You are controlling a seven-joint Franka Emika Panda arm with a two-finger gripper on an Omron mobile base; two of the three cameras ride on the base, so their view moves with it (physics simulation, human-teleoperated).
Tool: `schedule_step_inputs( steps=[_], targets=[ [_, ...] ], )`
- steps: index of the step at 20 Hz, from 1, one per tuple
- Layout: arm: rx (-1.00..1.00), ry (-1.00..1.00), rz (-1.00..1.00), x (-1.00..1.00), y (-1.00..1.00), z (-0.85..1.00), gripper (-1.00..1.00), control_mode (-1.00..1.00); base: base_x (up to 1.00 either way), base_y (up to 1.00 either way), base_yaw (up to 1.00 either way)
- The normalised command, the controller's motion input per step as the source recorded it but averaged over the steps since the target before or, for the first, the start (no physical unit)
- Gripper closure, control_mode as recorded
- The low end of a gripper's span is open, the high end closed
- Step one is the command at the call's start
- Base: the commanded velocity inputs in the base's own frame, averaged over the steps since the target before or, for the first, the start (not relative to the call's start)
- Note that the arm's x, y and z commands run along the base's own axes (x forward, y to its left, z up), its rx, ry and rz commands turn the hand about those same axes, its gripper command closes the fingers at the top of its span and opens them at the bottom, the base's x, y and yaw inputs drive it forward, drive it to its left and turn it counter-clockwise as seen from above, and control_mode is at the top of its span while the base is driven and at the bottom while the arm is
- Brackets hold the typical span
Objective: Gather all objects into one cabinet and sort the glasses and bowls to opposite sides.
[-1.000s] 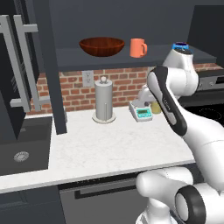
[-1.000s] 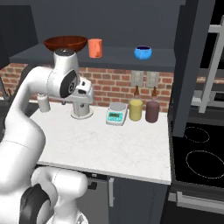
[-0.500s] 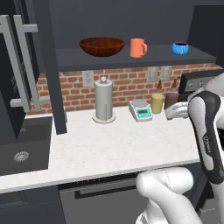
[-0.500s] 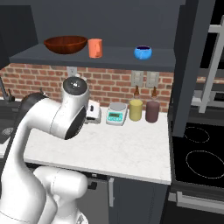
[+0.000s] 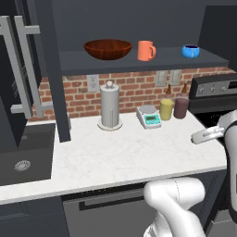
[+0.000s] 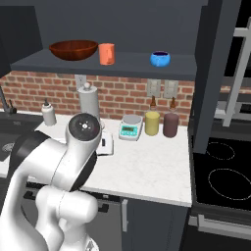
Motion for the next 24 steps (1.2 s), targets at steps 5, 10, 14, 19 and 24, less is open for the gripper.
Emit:
schedule_step_inputs(
  steps=[5,10,14,19,24],
  targets=[
    [0.00,0.00,0.00,0.00,0.00,0.00,-1.00,-1.00,0.00,0.00,0.00],
    [0.00,0.00,0.00,0.00,0.00,0.00,-1.00,-1.00,0.00,0.00,0.00],
    [0.00,0.00,0.00,0.00,0.00,0.00,-1.00,-1.00,0.00,0.00,0.00],
    [0.00,0.00,0.00,0.00,0.00,0.00,-1.00,-1.00,0.00,0.00,0.00],
    [0.00,0.00,0.00,0.00,0.00,0.00,-1.00,-1.00,0.00,0.00,0.00]
  ],
)
